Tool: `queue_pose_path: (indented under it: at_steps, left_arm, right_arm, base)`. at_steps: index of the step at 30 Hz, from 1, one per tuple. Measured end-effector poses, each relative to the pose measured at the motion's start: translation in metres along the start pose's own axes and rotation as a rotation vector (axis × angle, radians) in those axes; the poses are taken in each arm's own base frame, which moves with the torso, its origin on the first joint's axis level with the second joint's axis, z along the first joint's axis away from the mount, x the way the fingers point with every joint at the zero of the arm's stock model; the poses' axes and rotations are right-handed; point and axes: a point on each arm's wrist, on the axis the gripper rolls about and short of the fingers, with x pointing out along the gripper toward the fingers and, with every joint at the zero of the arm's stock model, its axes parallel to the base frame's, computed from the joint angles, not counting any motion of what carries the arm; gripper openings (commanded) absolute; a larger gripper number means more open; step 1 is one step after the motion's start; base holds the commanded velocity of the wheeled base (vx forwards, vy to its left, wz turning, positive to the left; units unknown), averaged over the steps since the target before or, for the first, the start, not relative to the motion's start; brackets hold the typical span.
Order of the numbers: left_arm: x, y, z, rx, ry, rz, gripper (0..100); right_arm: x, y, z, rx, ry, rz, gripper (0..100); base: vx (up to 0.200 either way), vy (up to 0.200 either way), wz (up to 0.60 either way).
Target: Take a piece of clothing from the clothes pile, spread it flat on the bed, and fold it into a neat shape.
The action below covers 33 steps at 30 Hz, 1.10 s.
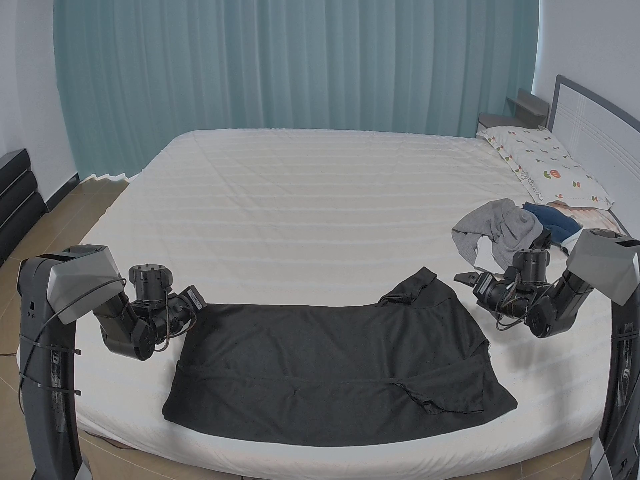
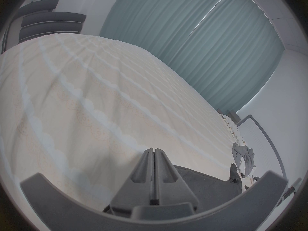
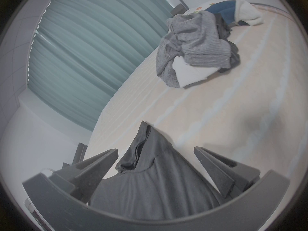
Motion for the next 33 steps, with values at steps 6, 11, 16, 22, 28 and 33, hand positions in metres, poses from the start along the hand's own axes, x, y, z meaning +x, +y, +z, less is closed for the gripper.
queue_pose_path:
  at_steps: [6, 11, 16, 22, 28, 33]
  left_arm:
    - [-0.001, 0.001, -0.001, -0.005, 0.002, 0.002, 0]
    - [-0.001, 0.001, -0.001, -0.005, 0.002, 0.003, 0]
    - [-0.001, 0.002, 0.000, -0.006, 0.001, 0.004, 0]
    - [-0.001, 0.003, 0.001, -0.008, -0.002, 0.006, 0]
    - [-0.001, 0.004, 0.002, -0.010, -0.004, 0.008, 0]
    - [-0.001, 0.004, 0.003, -0.011, -0.007, 0.008, 0]
  right_arm:
    - [0.027, -0.005, 0.001, -0.081, 0.006, 0.012, 100]
    - [0.041, -0.006, 0.002, -0.096, 0.027, 0.039, 100]
    - [0.051, -0.003, -0.002, -0.104, 0.043, 0.061, 100]
    - [0.059, -0.003, -0.006, -0.106, 0.045, 0.068, 0]
    - [0.058, -0.008, -0.008, -0.096, 0.055, 0.055, 0]
    - [0.052, -0.011, -0.007, -0.085, 0.053, 0.048, 0]
  base:
    - [0.000, 0.000, 0.00]
    - [0.000, 0.000, 0.00]
    - [0.000, 0.000, 0.00]
    - [0.000, 0.000, 0.00]
    - [0.000, 0.000, 0.00]
    - [0.000, 0.000, 0.00]
